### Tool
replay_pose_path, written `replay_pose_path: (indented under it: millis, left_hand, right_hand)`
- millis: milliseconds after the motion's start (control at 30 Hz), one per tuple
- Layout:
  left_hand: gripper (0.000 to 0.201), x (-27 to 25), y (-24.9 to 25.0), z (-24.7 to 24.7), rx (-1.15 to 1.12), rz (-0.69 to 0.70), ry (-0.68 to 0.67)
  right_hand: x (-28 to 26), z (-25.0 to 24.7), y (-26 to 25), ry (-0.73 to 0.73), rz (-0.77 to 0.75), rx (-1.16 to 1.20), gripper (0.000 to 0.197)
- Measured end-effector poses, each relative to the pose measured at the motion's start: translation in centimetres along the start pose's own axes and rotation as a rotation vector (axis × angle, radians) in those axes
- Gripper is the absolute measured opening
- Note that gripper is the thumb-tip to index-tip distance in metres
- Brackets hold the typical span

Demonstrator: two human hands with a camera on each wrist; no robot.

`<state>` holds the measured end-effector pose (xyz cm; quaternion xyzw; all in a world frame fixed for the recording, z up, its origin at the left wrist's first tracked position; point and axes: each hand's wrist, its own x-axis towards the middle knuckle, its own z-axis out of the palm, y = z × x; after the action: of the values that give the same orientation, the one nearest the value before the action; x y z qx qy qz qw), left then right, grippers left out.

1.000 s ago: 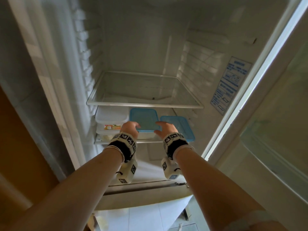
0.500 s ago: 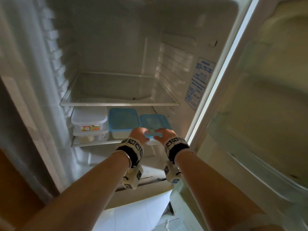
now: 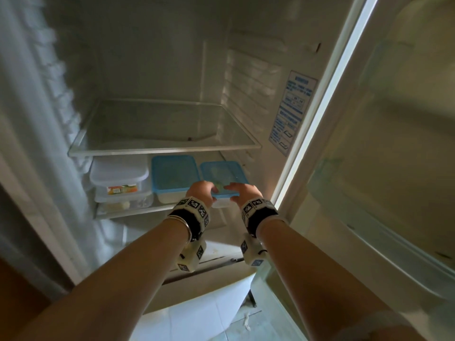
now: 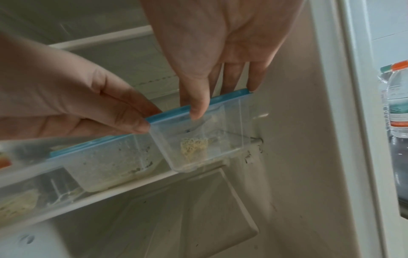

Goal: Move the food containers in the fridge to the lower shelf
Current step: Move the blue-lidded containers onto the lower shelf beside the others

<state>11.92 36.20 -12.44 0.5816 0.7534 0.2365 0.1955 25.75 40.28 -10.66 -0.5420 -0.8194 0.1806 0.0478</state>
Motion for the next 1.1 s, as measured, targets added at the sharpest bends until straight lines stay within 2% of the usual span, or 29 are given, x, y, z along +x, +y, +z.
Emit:
replay_pose_path:
  millis: [233, 600, 867, 1100]
  left_hand:
    - [0.031, 1.9, -0.1, -1.4, 0.096, 0.027, -0.011]
    - [0.025, 4.8, -2.1, -0.8, -0.070, -0.022, 0.011]
    - [0.025, 5.0, -2.4, -0.4, -0.109, -0.034, 0.007]
    - [0.043, 3.0, -1.8, -1.7, -0.013, -0.029, 0.020]
  right_hand:
    - [2.2, 0.2, -0.3, -0.024, 0.004, 0.047, 0.046]
    - [4.9, 0.7, -0.4, -0.037, 0.014, 0.080, 0.048]
    - [4.9, 1.2, -0.3, -0.021, 0.016, 0.096, 0.048]
    - [3.5, 1.2, -0.7, -0.002, -0.001, -0.010, 0.057]
